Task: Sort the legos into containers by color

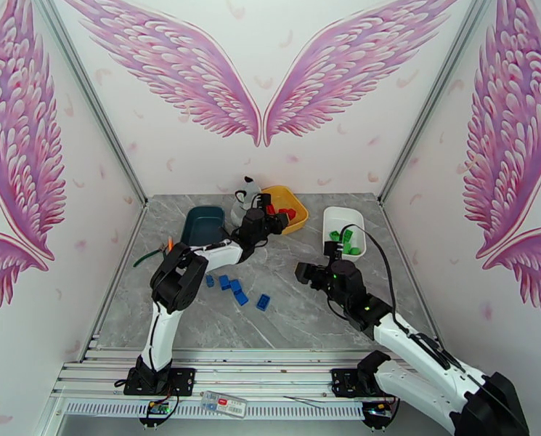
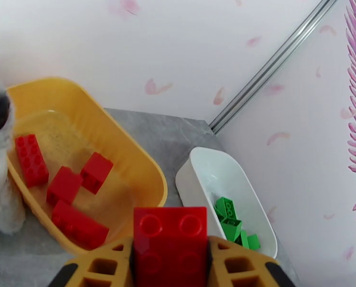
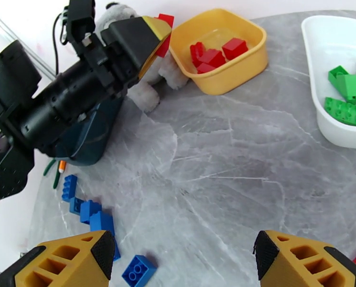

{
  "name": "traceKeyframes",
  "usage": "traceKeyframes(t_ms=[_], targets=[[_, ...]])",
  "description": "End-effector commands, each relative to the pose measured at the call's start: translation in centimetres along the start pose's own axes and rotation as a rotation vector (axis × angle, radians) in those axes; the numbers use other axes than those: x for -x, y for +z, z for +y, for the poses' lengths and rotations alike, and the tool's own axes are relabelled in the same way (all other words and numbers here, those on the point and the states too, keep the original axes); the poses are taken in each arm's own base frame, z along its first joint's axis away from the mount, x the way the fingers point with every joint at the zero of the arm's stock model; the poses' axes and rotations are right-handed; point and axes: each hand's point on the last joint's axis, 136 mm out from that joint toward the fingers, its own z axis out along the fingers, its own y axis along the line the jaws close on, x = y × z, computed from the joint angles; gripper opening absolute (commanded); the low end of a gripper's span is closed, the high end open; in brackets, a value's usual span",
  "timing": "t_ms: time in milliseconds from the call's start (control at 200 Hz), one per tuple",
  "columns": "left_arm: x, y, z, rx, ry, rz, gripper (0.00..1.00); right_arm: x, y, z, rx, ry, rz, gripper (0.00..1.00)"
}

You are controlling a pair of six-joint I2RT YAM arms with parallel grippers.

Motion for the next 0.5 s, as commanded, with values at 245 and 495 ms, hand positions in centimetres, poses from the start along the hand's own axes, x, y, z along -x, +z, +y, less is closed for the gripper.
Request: traceKeyframes(t_ms=[245, 495], targets=[[1.9, 5.7, 1.2, -0.022, -0.015, -0.028, 0.61, -1.6, -0.7, -2.4, -0.084, -0.012, 0.032, 0.85], [3.0, 2.2, -2.9, -0.058, 0.059, -0.064, 0.71, -1.6, -0.7, -3.6, -0.15, 0.002, 0.024, 0.92]])
